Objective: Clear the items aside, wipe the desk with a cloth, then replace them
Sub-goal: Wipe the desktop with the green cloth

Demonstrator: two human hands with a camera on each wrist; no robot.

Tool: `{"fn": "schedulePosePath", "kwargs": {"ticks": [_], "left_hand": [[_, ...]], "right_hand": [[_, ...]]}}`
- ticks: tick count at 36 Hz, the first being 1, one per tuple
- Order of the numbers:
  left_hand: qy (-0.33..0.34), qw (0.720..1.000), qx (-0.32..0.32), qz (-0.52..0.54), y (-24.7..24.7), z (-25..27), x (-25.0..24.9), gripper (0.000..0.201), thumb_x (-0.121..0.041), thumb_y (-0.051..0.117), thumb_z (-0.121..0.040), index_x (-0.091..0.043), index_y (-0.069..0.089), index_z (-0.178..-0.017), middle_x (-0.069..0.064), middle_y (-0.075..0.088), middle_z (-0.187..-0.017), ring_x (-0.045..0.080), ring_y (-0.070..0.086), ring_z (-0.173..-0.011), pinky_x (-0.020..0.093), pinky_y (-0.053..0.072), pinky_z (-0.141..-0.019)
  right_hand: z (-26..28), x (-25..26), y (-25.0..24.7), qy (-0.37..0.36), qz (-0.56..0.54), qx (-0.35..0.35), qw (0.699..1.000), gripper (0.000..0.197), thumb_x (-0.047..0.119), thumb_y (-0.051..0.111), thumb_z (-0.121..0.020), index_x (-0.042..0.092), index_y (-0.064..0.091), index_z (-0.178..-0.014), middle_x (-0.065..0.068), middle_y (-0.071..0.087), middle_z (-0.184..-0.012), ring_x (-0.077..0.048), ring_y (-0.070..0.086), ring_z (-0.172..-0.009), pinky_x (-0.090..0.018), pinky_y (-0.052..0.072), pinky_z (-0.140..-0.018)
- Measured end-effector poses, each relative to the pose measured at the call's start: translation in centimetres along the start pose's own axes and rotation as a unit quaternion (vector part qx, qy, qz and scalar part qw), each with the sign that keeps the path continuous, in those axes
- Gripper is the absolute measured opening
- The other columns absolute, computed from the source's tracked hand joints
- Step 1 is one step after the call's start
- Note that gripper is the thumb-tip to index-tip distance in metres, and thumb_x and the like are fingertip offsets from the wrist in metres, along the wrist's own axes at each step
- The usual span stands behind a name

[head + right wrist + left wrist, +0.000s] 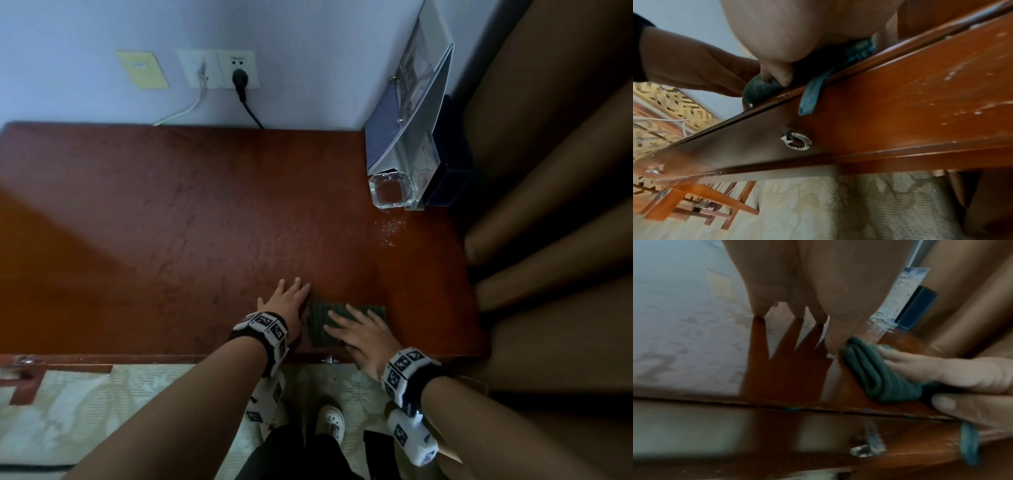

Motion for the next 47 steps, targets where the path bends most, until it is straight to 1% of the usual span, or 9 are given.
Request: {"fn": "schedulePosePath", "kwargs": {"ticks": [5, 10, 14, 17, 20, 23, 27, 31, 47], "left_hand": [[0.045, 0.999, -0.009, -0.002, 0.1, 0.1, -2.3, 0.082, -0.009, 0.049, -0.099, -0.033, -0.002, -0.158, -0.009, -0.008, -0.166, 0.021, -0.011, -0.153, 0.063, 0.010, -0.117], [0.068, 0.997, -0.016, -0.011, -0.7, -0.3, -4.4, 0.082, -0.006, 0.047, -0.099, -0.034, -0.002, -0.159, -0.009, -0.009, -0.166, 0.021, -0.012, -0.152, 0.063, 0.012, -0.118], [0.068, 0.997, -0.023, -0.018, -1.4, -1.1, -5.0, 0.081, -0.009, 0.047, -0.099, -0.036, -0.002, -0.158, -0.011, -0.011, -0.166, 0.022, -0.013, -0.152, 0.062, 0.012, -0.118], [0.065, 0.997, -0.019, -0.027, -2.0, -2.1, -5.3, 0.081, -0.018, 0.051, -0.099, -0.038, -0.003, -0.157, -0.013, -0.014, -0.165, 0.024, -0.014, -0.152, 0.064, 0.014, -0.117], [0.057, 0.998, -0.010, -0.036, -2.5, -3.2, -5.6, 0.084, -0.026, 0.054, -0.097, -0.039, -0.004, -0.157, -0.012, -0.015, -0.165, 0.024, -0.015, -0.152, 0.065, 0.013, -0.116], [0.055, 0.997, -0.020, -0.041, -3.1, -4.2, -6.2, 0.084, -0.032, 0.056, -0.097, -0.039, -0.003, -0.157, -0.011, -0.015, -0.165, 0.025, -0.014, -0.152, 0.066, 0.012, -0.116], [0.062, 0.997, -0.028, -0.048, -4.2, -5.2, -7.4, 0.084, -0.036, 0.056, -0.097, -0.038, -0.003, -0.157, -0.011, -0.016, -0.165, 0.025, -0.014, -0.152, 0.065, 0.012, -0.117], [0.059, 0.996, -0.015, -0.069, -5.0, -6.4, -8.3, 0.085, -0.037, 0.055, -0.098, -0.038, -0.006, -0.157, -0.011, -0.018, -0.164, 0.023, -0.017, -0.151, 0.069, 0.008, -0.116], [0.008, 0.997, 0.047, -0.054, -8.0, -9.6, -7.3, 0.124, -0.051, 0.083, -0.073, -0.041, -0.009, -0.156, -0.014, -0.027, -0.161, 0.023, -0.024, -0.149, 0.079, 0.012, -0.108]], "right_hand": [[1.8, 0.2, -1.2, -0.013, -0.048, 0.031, 0.998, 0.061, 0.009, 0.050, -0.093, 0.036, 0.034, -0.145, 0.021, 0.012, -0.154, -0.008, 0.003, -0.143, -0.040, 0.004, -0.117], [1.8, -0.9, -1.5, -0.010, -0.141, 0.003, 0.990, 0.047, 0.006, 0.060, -0.089, 0.019, 0.055, -0.133, 0.016, 0.036, -0.141, -0.006, 0.026, -0.135, -0.020, 0.015, -0.113], [1.8, -2.1, -4.0, 0.067, -0.241, -0.087, 0.964, 0.037, -0.013, 0.048, -0.090, 0.002, 0.065, -0.119, 0.005, 0.053, -0.126, 0.017, 0.045, -0.113, -0.008, 0.030, -0.105], [2.0, -4.7, -6.7, 0.144, -0.295, -0.185, 0.926, 0.045, -0.012, 0.042, -0.092, 0.014, 0.067, -0.118, 0.003, 0.055, -0.131, -0.007, 0.050, -0.121, -0.012, 0.034, -0.104], [1.6, -8.7, -7.9, 0.197, -0.296, -0.297, 0.886, 0.050, -0.014, 0.038, -0.090, 0.014, 0.064, -0.123, 0.004, 0.052, -0.135, -0.009, 0.047, -0.125, -0.002, 0.029, -0.099], [1.6, -11.6, -8.4, 0.270, -0.213, -0.350, 0.871, 0.051, -0.009, 0.041, -0.092, 0.020, 0.059, -0.129, 0.007, 0.049, -0.140, -0.022, 0.046, -0.127, -0.019, 0.030, -0.105], [1.0, -13.2, -8.1, 0.395, -0.080, -0.203, 0.892, 0.049, 0.028, 0.041, -0.099, 0.032, 0.032, -0.146, 0.015, 0.011, -0.159, -0.024, 0.024, -0.136, -0.038, 0.028, -0.107], [-0.5, -13.2, -6.6, 0.378, -0.022, -0.111, 0.919, 0.070, 0.045, 0.038, -0.098, 0.020, 0.004, -0.153, 0.006, -0.014, -0.160, -0.022, -0.013, -0.146, -0.045, 0.004, -0.118], [-3.8, -18.8, -10.0, 0.512, -0.141, -0.164, 0.831, 0.073, 0.048, 0.037, -0.097, 0.022, -0.003, -0.153, 0.008, -0.013, -0.160, -0.020, -0.007, -0.147, -0.046, 0.004, -0.118]]}}
Point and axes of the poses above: each hand's wrist, its own z-axis away from the middle knuckle, its own y-axis out of the palm, x = y × z, the point moved 4 cm from there along -z, towards the middle knuckle
